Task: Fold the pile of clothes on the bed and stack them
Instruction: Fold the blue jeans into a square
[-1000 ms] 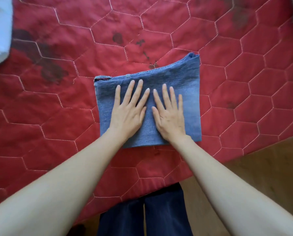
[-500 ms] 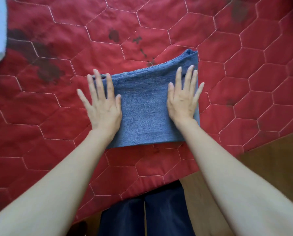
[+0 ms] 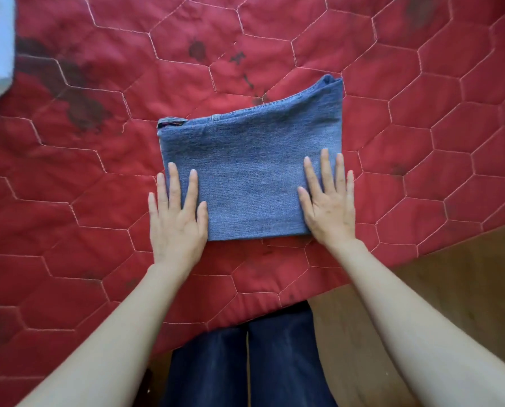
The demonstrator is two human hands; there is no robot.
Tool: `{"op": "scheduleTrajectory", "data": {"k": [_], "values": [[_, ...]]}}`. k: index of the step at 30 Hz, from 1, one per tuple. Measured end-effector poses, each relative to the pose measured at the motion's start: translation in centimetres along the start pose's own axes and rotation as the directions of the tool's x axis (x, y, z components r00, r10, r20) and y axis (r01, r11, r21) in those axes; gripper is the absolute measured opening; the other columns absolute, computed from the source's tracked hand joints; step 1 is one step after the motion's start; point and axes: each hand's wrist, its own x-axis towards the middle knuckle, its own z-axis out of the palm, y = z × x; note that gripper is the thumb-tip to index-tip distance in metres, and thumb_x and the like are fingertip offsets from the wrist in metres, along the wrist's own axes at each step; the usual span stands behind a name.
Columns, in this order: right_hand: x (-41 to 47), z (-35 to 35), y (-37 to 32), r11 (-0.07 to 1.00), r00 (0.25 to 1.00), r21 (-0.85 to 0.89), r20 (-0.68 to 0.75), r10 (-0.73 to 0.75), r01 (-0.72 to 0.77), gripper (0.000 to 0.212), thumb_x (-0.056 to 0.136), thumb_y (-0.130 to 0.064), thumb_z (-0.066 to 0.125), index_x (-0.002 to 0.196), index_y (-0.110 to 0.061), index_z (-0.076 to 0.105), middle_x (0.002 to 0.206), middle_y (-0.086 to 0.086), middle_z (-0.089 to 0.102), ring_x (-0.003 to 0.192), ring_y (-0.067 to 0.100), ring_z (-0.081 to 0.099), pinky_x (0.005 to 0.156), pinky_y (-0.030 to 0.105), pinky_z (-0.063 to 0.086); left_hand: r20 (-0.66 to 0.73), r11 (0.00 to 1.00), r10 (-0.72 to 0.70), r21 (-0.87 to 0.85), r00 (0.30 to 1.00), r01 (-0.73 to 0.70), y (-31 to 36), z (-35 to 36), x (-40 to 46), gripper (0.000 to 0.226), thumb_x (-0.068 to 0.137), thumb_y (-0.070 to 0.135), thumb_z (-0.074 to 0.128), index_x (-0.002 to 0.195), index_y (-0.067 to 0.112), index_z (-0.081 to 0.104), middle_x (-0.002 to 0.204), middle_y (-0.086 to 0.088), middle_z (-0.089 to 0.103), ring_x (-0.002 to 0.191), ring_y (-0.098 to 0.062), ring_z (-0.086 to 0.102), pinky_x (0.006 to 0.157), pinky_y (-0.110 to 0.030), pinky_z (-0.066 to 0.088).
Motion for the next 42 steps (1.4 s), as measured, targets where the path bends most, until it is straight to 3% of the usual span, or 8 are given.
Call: {"op": "scheduleTrajectory", "data": {"k": [3, 6, 11, 16, 20, 26, 36, 42], "values": [[0.7, -0.2, -0.2, 0.978, 0.995, 0.189, -0.014, 0.095, -0.091, 0.057, 0.101, -0.035, 0.042, 0.153, -0.022, 0.022, 0.160, 0.020, -0.001, 0.148, 0.036, 0.004, 0.120, 0.043, 0.017, 0.004, 0.995, -0.074, -0.070, 0.997, 0.074, 1.1, -0.3, 0.6, 0.058, 0.102, 0.035, 0.031, 0.155, 0.019, 0.011, 0.161, -0.012, -0.008, 0.149, -0.031, 0.000, 0.119, -0.050, 0.011], [1.5, -0.8, -0.4, 0.942, 0.984, 0.288, 0.007, 0.180, -0.175, 0.059, 0.100, -0.037, 0.044, 0.153, -0.026, 0.020, 0.159, 0.022, 0.000, 0.146, 0.037, 0.013, 0.116, 0.041, 0.022, 0.025, 0.977, -0.112, -0.182, 0.993, 0.114, 0.9, -0.9, 2.2, 0.062, 0.101, 0.037, 0.037, 0.155, 0.025, 0.008, 0.159, -0.021, -0.009, 0.146, -0.038, 0.010, 0.118, -0.050, 0.017], [3.3, -1.7, 0.2, 0.934, 0.968, 0.319, -0.133, 0.213, -0.162, 0.054, 0.096, -0.034, 0.053, 0.147, -0.027, 0.037, 0.141, 0.019, 0.039, 0.122, 0.035, 0.040, 0.105, 0.040, 0.033, -0.071, 0.949, -0.103, -0.306, 0.992, 0.077, 0.2, -1.9, 3.6, 0.063, 0.098, 0.032, 0.050, 0.153, 0.028, 0.019, 0.148, -0.025, 0.029, 0.135, -0.038, 0.029, 0.114, -0.044, 0.025], [4.7, -2.5, 1.5, 0.882, 0.956, 0.413, -0.079, 0.283, -0.227, 0.047, 0.096, -0.039, 0.051, 0.142, -0.043, 0.041, 0.120, 0.003, 0.046, 0.102, 0.022, 0.055, 0.084, 0.030, 0.041, -0.006, 0.889, -0.184, -0.427, 0.983, 0.164, 0.0, -2.2, 3.5, 0.064, 0.097, 0.037, 0.050, 0.149, 0.049, 0.015, 0.126, -0.011, 0.042, 0.110, -0.033, 0.051, 0.098, -0.041, 0.039], [4.5, -2.8, 2.0, 0.865, 0.964, 0.440, 0.006, 0.266, -0.241, 0.051, 0.096, -0.044, 0.050, 0.144, -0.048, 0.033, 0.100, -0.003, 0.044, 0.092, 0.017, 0.053, 0.080, 0.028, 0.037, 0.060, 0.872, -0.164, -0.458, 0.985, 0.173, -0.8, -2.3, 3.7, 0.062, 0.097, 0.045, 0.044, 0.141, 0.065, 0.004, 0.105, 0.001, 0.043, 0.097, -0.025, 0.053, 0.090, -0.039, 0.037], [2.6, -2.8, 1.6, 0.812, 0.967, 0.529, 0.089, 0.237, -0.247, 0.064, 0.092, -0.047, 0.056, 0.147, -0.049, 0.023, 0.099, 0.001, 0.047, 0.087, 0.012, 0.046, 0.081, 0.027, 0.034, 0.096, 0.780, -0.143, -0.602, 0.985, 0.172, -1.5, -2.3, 3.6, 0.061, 0.099, 0.040, 0.045, 0.139, 0.067, 0.007, 0.104, -0.001, 0.047, 0.096, -0.014, 0.045, 0.092, -0.029, 0.031], [0.2, -5.4, 1.4, 0.808, 0.966, 0.555, -0.028, 0.257, -0.199, 0.062, 0.089, -0.040, 0.064, 0.144, -0.043, 0.036, 0.102, -0.001, 0.046, 0.087, 0.010, 0.050, 0.078, 0.025, 0.040, 0.020, 0.762, -0.150, -0.635, 0.988, 0.129, 1.4, -3.4, 1.0, 0.064, 0.096, 0.040, 0.050, 0.140, 0.065, 0.011, 0.102, -0.003, 0.044, 0.090, -0.012, 0.045, 0.086, -0.029, 0.032], [0.1, -8.2, 6.2, 0.820, 0.966, 0.557, -0.114, 0.230, -0.130, 0.061, 0.088, -0.039, 0.065, 0.142, -0.046, 0.038, 0.102, -0.004, 0.045, 0.082, 0.009, 0.051, 0.076, 0.027, 0.044, -0.049, 0.770, -0.163, -0.631, 0.985, 0.096, 7.1, -4.2, 0.1, 0.065, 0.097, 0.034, 0.052, 0.146, 0.054, 0.016, 0.105, -0.008, 0.046, 0.092, -0.016, 0.045, 0.089, -0.030, 0.033]]}}
